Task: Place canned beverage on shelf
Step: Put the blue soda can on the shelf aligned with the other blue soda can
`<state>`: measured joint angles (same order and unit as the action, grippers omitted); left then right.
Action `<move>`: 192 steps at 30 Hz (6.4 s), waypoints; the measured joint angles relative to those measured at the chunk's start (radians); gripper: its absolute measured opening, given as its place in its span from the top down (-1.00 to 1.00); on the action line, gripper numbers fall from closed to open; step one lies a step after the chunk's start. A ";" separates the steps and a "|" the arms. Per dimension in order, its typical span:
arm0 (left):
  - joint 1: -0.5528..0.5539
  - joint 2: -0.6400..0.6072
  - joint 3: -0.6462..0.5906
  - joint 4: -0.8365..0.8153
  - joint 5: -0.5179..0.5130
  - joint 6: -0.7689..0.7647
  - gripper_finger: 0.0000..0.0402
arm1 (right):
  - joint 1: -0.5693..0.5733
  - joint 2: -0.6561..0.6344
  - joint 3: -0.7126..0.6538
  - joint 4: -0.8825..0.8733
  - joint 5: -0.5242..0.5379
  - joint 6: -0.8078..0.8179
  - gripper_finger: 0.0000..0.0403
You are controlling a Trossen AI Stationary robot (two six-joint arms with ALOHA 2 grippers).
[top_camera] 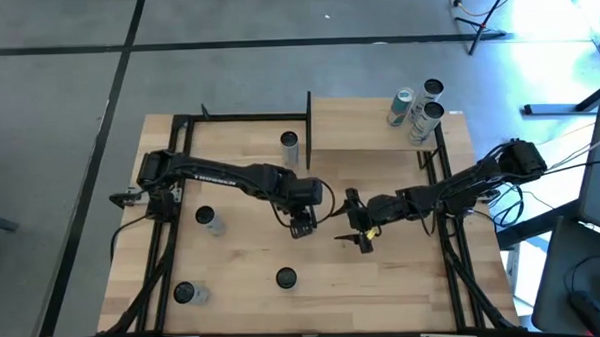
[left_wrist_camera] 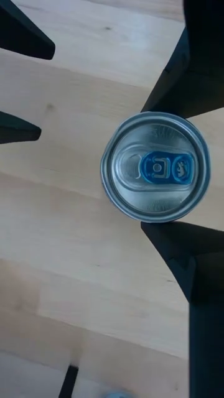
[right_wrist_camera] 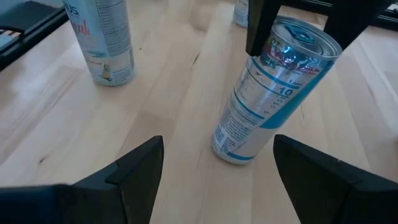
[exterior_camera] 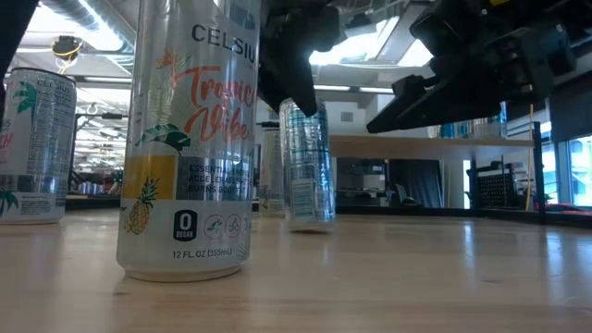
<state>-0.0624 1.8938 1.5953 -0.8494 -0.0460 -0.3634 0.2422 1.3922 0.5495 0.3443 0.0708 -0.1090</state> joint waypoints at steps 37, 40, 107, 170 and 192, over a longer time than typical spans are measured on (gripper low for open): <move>-0.059 -0.352 -0.550 0.454 -0.441 0.039 -0.34 | 0.001 0.236 0.058 0.317 -0.268 -0.002 -0.43; -0.041 -0.354 -0.657 0.671 -0.399 0.073 -0.34 | 0.001 0.254 0.072 0.309 -0.290 -0.004 -0.43; -0.087 -0.341 -0.738 0.719 -0.529 -0.094 -0.34 | -0.001 0.218 0.105 0.187 -0.275 0.027 -0.43; -0.189 -0.340 -0.850 0.876 -0.354 -0.052 -0.34 | -0.021 0.296 0.165 0.368 0.191 0.077 -0.43; -0.190 -0.340 -0.850 0.888 -0.353 -0.053 -0.34 | -0.023 0.347 0.186 0.341 0.184 0.077 -0.43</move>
<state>-0.2520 1.5536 0.7452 0.0391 -0.3988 -0.4160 0.2195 1.7392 0.7358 0.6849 0.2544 -0.0324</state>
